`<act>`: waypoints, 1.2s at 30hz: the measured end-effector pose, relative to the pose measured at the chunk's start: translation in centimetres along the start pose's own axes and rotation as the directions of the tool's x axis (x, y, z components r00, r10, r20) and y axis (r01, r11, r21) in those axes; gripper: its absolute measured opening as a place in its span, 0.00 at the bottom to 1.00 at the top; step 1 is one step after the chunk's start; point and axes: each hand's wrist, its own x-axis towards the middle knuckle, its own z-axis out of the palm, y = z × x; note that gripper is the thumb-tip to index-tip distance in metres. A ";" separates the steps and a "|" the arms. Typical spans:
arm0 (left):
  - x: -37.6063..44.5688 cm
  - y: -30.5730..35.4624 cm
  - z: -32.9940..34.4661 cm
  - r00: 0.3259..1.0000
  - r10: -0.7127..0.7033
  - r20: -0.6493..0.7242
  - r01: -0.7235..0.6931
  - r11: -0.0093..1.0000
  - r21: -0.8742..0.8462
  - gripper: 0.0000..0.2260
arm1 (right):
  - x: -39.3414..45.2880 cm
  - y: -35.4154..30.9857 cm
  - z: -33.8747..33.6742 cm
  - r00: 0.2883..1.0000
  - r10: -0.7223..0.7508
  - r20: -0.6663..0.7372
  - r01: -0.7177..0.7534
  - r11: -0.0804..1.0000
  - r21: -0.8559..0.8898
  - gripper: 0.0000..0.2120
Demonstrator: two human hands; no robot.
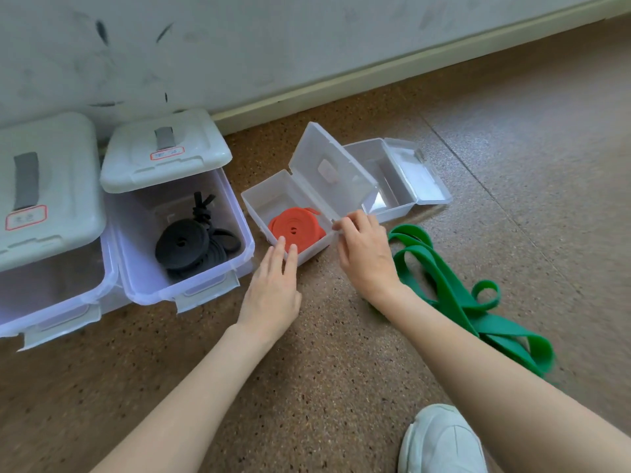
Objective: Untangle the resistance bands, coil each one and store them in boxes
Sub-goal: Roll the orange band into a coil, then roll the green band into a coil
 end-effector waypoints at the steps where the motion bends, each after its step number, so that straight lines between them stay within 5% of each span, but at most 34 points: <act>1: -0.6 0.5 0.2 1.000 0.013 -0.015 -0.013 1.000 -0.026 0.30 | -1.5 1.0 -0.7 0.998 0.070 -0.003 -0.070 0.995 -0.075 0.10; 3: -1.8 1.6 0.6 0.999 0.043 -0.002 -0.043 0.999 -0.027 0.28 | -3.4 3.6 -1.7 0.936 0.327 0.127 -0.286 0.921 -0.266 0.20; 5: -2.8 2.3 0.9 0.998 0.057 0.021 -0.057 0.998 -0.005 0.28 | -4.5 6.0 -2.9 0.732 0.581 0.355 -0.461 0.807 -0.369 0.36; 7: -3.6 2.8 1.1 0.998 0.056 0.035 -0.055 0.998 -0.011 0.28 | -5.2 7.4 -3.5 0.584 0.631 0.512 -0.528 0.773 -0.351 0.44; 11: -5.4 3.6 0.7 0.994 0.071 0.086 -0.054 0.981 -0.184 0.29 | -5.3 5.4 -3.8 0.696 0.452 0.558 -0.429 0.885 -0.182 0.34; 17: -7.3 4.5 -5.9 0.996 0.087 -0.001 -0.073 0.826 -0.558 0.37 | -1.8 -0.9 -12.2 0.584 0.085 0.807 -0.349 0.924 0.155 0.12; 21: -10.0 4.3 -12.2 0.957 0.216 0.192 -0.044 0.764 -0.644 0.25 | -1.7 -6.3 -19.5 0.551 -0.103 0.828 -0.128 0.970 0.206 0.11; 23: -12.1 4.1 -15.0 0.955 0.238 0.179 -0.055 0.733 -0.678 0.19 | -2.6 -8.3 -22.7 0.579 -0.142 0.803 -0.137 0.954 0.267 0.11; 27: -16.8 3.7 -19.6 0.931 0.361 0.056 -0.289 0.822 -0.490 0.25 | -4.7 -10.8 -28.4 0.603 -0.215 0.768 -0.340 0.802 0.492 0.10; 31: -20.9 4.2 -22.6 0.897 0.359 -0.259 -0.437 0.809 -0.393 0.16 | -6.5 -13.1 -32.6 0.598 -0.349 0.721 -0.450 0.599 0.663 0.09; 36: -24.7 4.2 -24.9 0.930 0.347 -0.125 -0.344 0.697 -0.629 0.29 | -8.0 -15.6 -35.2 0.692 -0.403 0.599 -0.473 0.374 0.798 0.09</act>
